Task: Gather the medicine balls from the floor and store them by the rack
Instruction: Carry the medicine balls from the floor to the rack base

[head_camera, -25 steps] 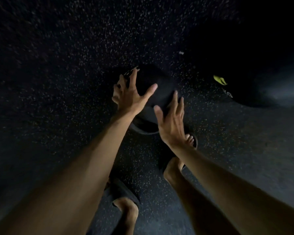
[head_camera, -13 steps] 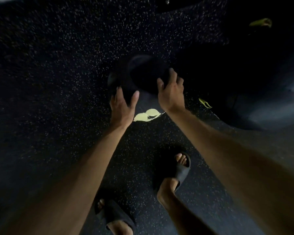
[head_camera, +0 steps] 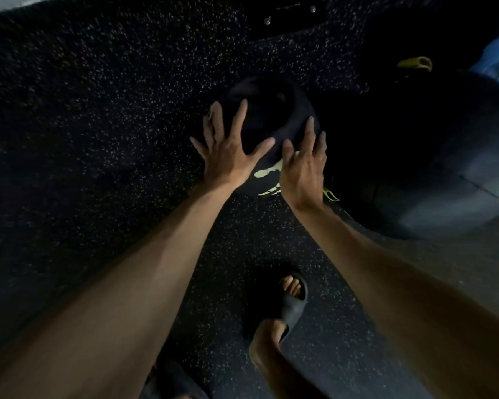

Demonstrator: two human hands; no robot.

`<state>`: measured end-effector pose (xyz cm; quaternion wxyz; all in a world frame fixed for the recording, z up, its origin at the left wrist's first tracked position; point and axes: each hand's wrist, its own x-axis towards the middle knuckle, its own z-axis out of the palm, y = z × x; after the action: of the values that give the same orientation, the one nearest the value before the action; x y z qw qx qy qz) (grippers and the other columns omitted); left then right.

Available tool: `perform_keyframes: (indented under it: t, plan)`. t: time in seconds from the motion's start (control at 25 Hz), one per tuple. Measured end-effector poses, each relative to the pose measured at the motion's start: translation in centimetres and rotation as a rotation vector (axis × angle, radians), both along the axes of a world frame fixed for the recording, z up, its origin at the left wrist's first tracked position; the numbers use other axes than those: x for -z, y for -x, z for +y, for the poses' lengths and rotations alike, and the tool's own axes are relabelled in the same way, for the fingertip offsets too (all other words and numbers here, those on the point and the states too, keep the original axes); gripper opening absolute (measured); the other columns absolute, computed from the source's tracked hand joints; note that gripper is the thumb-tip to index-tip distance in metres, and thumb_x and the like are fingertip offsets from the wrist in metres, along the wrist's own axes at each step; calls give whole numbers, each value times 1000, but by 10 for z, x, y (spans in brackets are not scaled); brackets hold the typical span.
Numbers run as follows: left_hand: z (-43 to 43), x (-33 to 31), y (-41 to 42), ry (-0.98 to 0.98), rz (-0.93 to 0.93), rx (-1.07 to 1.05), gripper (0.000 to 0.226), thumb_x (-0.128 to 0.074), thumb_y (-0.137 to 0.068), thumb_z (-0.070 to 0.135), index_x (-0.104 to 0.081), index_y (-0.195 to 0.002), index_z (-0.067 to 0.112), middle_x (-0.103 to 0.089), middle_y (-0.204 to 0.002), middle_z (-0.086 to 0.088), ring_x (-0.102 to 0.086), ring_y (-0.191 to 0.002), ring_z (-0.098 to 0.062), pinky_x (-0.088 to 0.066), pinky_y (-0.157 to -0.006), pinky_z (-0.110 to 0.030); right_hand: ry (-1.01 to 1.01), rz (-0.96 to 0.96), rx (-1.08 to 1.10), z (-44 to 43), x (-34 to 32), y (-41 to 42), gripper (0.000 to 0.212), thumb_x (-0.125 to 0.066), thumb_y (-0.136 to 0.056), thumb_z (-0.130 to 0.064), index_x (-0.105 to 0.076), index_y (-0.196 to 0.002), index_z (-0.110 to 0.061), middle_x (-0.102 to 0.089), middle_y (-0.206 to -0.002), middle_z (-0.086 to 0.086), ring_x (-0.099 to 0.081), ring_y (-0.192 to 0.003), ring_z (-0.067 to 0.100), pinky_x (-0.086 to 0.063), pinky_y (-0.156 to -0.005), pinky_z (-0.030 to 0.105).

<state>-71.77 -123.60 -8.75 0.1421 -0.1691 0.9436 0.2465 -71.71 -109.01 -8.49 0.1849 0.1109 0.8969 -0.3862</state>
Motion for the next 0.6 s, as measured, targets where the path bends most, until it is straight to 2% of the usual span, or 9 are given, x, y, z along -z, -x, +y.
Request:
perform_keyframes:
  t: [0.08, 0.12, 0.2, 0.32, 0.44, 0.52, 0.6]
  plan:
    - [18, 5, -3, -50, 84, 49, 114, -50, -76, 81, -8, -161, 18, -4, -167, -16, -3, -154, -36, -9, -122, -59, -24, 2, 16, 19, 2, -2, 59, -24, -108, -44, 1, -160, -31, -2, -167, 15, -7, -153, 35, -23, -120, 54]
    - [23, 6, -2, -57, 104, 64, 121, -51, -73, 82, -9, -160, 8, -7, -166, -18, -5, -154, -36, -11, -123, -56, -43, -3, 16, 29, 3, -3, 59, -24, -108, -42, 0, -160, -29, -5, -166, 15, -9, -153, 33, -25, -119, 53]
    - [24, 4, -1, -68, 112, 55, 125, -56, -71, 80, -13, -158, 0, -11, -165, -19, -8, -154, -36, -9, -125, -51, -83, 9, -46, 43, 2, -4, 59, -29, -108, -38, -5, -161, -23, -12, -165, 13, -15, -152, 30, -30, -117, 47]
    - [15, -7, -9, -77, -2, 1, 123, -70, -73, 68, -9, -159, 4, -6, -167, -17, -6, -154, -33, -9, -126, -45, -103, 72, -103, 43, -6, -6, 55, -35, -107, -26, -21, -158, -14, -25, -159, 12, -28, -145, 28, -37, -114, 43]
    - [3, -37, -23, -75, -210, -77, 110, -73, -85, 49, -2, -160, 12, 1, -168, -12, -7, -154, -29, -15, -125, -42, -82, -28, -170, 30, -32, -14, 54, -36, -106, -25, -22, -158, -13, -30, -156, 12, -33, -140, 31, -39, -111, 45]
    - [2, -71, -38, -106, -303, -90, 96, -68, -91, 42, -6, -161, 18, -6, -168, -9, -14, -153, -27, -22, -123, -42, -95, -120, -260, 28, -58, -24, 57, -38, -105, -26, -21, -158, -14, -31, -155, 13, -32, -140, 32, -37, -112, 47]
    - [4, -114, -60, -88, -335, -83, 79, -65, -94, 38, -21, -158, 20, -26, -163, -8, -30, -147, -27, -32, -117, -42, -137, -171, -368, 30, -94, -37, 53, -40, -104, -23, -29, -154, -11, -38, -150, 16, -37, -137, 34, -39, -110, 47]
